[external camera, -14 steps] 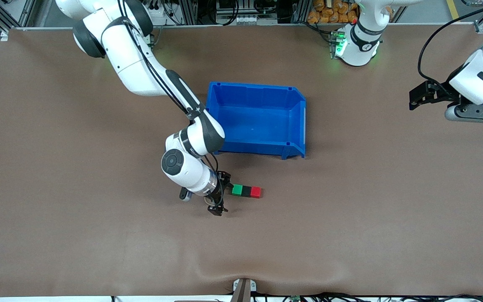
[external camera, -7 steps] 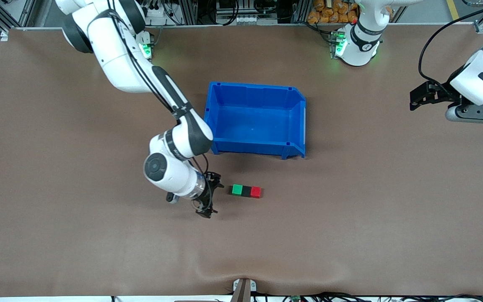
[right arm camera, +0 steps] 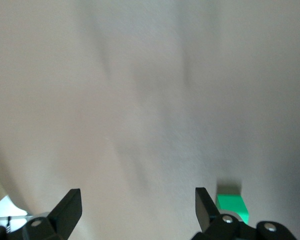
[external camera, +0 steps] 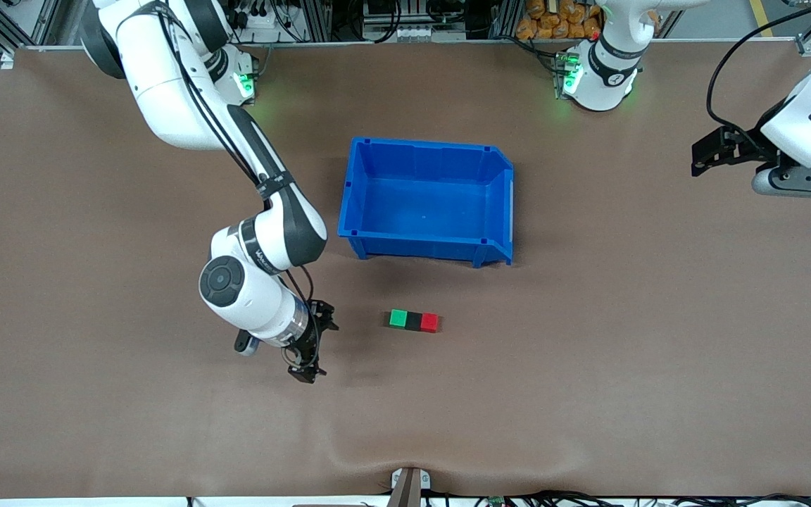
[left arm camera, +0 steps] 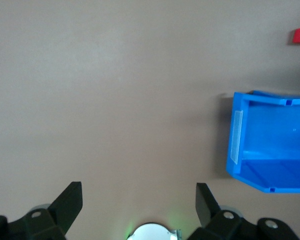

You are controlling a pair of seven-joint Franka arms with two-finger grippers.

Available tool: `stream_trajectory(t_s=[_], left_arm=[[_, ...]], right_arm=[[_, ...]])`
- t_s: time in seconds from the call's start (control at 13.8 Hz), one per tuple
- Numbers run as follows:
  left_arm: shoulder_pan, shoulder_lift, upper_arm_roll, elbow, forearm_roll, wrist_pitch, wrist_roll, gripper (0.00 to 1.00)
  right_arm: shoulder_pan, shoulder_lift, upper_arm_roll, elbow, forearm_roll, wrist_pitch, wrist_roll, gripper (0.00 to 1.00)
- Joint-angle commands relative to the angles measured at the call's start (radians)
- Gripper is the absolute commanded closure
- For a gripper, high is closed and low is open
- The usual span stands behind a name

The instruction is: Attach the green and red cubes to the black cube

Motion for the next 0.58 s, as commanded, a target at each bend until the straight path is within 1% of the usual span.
stream_trajectory(t_s=[0.0,0.07,0.22,0.36,0.51], left_arm=[[0.015,-0.025,-0.001,0.009,-0.002,-0.032,0.022,0.00],[0.015,-0.025,-0.003,0.009,0.000,-0.032,0.022,0.00],[0.015,-0.027,-0.009,0.009,0.000,-0.034,0.021,0.00],[0.012,-0.025,-0.013,0.009,0.000,-0.034,0.018,0.00],[0.014,-0.023,-0.015,0.009,0.000,-0.032,0.021,0.00]], right_arm=[[-0.060,-0.026,0.065,-0.010,-0.096,-0.030,-0.008,0.00],[-0.089,-0.026,0.101,-0.008,-0.125,-0.033,-0.032,0.00],[-0.161,-0.066,0.173,-0.010,-0.139,-0.052,-0.052,0.00],[-0.200,-0.089,0.208,-0.010,-0.153,-0.146,-0.136,0.00],[-0.265,-0.127,0.259,-0.010,-0.153,-0.167,-0.183,0.00]])
